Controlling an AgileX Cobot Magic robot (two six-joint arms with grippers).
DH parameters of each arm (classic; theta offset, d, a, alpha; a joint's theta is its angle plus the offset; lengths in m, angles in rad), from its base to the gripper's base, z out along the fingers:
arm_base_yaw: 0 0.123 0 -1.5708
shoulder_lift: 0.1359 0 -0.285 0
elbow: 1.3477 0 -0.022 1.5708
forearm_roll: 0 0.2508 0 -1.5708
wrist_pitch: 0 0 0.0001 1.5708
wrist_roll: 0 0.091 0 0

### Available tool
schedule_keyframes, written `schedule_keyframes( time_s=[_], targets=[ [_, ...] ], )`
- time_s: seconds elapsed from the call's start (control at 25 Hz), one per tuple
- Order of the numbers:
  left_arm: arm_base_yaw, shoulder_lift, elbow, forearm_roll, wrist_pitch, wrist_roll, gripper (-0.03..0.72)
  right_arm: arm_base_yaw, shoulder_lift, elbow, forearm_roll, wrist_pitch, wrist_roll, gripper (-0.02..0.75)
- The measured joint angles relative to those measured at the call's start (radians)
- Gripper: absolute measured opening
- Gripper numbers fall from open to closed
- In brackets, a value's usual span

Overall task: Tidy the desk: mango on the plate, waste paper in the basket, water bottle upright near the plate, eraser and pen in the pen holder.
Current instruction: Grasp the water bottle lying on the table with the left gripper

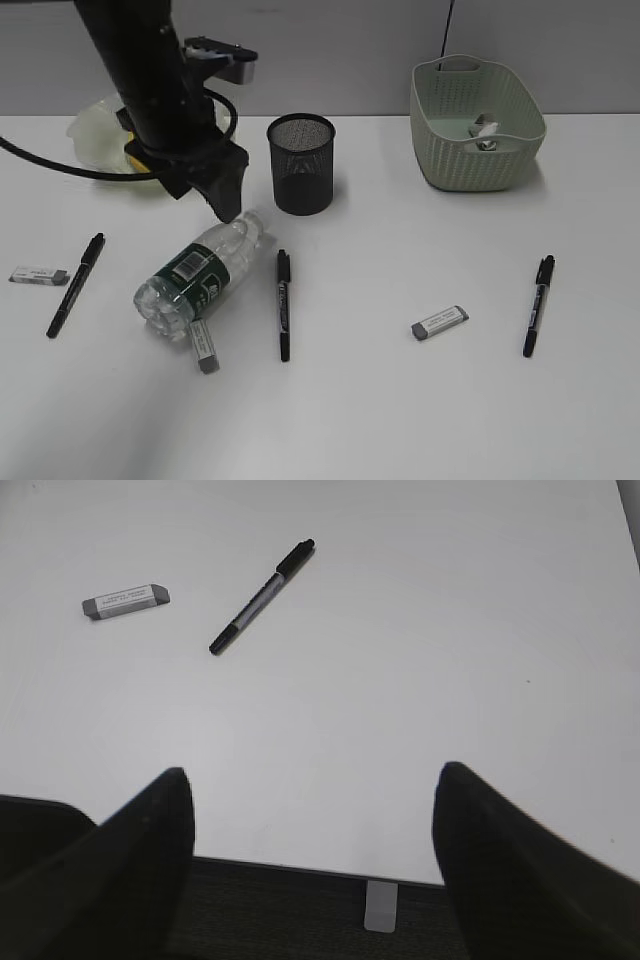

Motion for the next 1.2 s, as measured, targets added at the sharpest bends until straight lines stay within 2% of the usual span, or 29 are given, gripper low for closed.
schedule_keyframes(
  time_s=[0.2, 0.8, 0.88, 1.08, 1.2],
  targets=[
    [-0.003, 0.091, -0.056, 0.015, 0.005, -0.021, 0.627, 0.0, 0.0, 0.0, -0.001, 0.0, 0.0, 0.584],
    [-0.006, 0.235, -0.064, 0.075, -0.015, -0.087, 0.627, 0.0, 0.0, 0.0, -0.005, -0.007, 0.0, 0.584],
    [-0.006, 0.246, -0.064, 0.081, -0.015, -0.091, 0.614, 0.0, 0.0, 0.0, -0.005, -0.008, 0.0, 0.584],
    [-0.006, 0.246, -0.064, 0.087, -0.014, -0.094, 0.51, 0.0, 0.0, 0.0, -0.006, -0.008, 0.0, 0.586],
    [-0.006, 0.243, -0.066, 0.088, -0.008, -0.094, 0.508, 0.0, 0.0, 0.0, -0.006, -0.008, 0.0, 0.585]
  ],
)
